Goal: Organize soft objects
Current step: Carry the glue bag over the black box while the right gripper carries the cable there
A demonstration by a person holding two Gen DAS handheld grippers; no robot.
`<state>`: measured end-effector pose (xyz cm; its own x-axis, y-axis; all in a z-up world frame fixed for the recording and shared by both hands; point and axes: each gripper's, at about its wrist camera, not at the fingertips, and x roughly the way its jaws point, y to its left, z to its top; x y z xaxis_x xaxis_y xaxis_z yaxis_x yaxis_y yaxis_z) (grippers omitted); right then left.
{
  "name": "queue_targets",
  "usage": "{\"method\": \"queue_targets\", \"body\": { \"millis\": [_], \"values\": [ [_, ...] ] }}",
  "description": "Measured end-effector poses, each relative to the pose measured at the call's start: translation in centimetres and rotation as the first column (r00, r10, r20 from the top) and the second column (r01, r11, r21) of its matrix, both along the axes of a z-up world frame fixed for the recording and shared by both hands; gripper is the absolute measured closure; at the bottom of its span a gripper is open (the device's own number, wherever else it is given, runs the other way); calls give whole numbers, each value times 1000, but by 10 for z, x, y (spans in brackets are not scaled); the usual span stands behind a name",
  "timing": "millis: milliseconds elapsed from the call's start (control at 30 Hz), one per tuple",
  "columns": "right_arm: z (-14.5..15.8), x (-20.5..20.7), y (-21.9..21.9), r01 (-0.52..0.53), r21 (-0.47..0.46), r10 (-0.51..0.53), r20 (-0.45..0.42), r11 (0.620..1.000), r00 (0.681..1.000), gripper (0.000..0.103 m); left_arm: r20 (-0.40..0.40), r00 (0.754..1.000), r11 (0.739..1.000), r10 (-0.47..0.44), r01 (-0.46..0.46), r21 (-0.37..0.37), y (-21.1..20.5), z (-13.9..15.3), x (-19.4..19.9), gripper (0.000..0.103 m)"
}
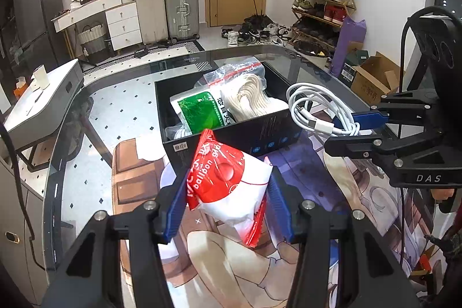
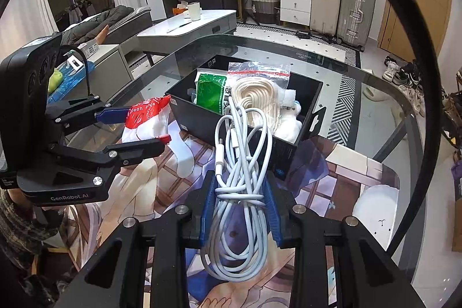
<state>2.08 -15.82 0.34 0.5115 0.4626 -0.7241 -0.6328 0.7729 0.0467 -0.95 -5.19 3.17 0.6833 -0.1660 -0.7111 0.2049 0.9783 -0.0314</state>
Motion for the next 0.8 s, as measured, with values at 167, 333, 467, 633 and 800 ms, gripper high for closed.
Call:
{"method": "queue_targets", "body": {
  "millis": [167,333,467,633,800],
  "values": [
    [8,7,2,5,1,-6,11,1000,1000,71,11,1000,1000,5,-5,-2,3,7,9,51],
    [17,15,1,12,20,-12,17,1000,1000,71,19,1000,1000,8,-8,5,5,14,19,51],
    [22,23,2,12,22,-12,17,1000,1000,71,21,1000,1000,9,-9,7,8,18,26,51],
    [28,35,6,10,42,-11,11,999,1000,71,22,1000,1000,5,-6,14,10,22,37,51],
    [35,52,9,20,55,-21,8,998,1000,71,23,1000,1000,-3,2,24,11,25,51,51]
  ]
}}
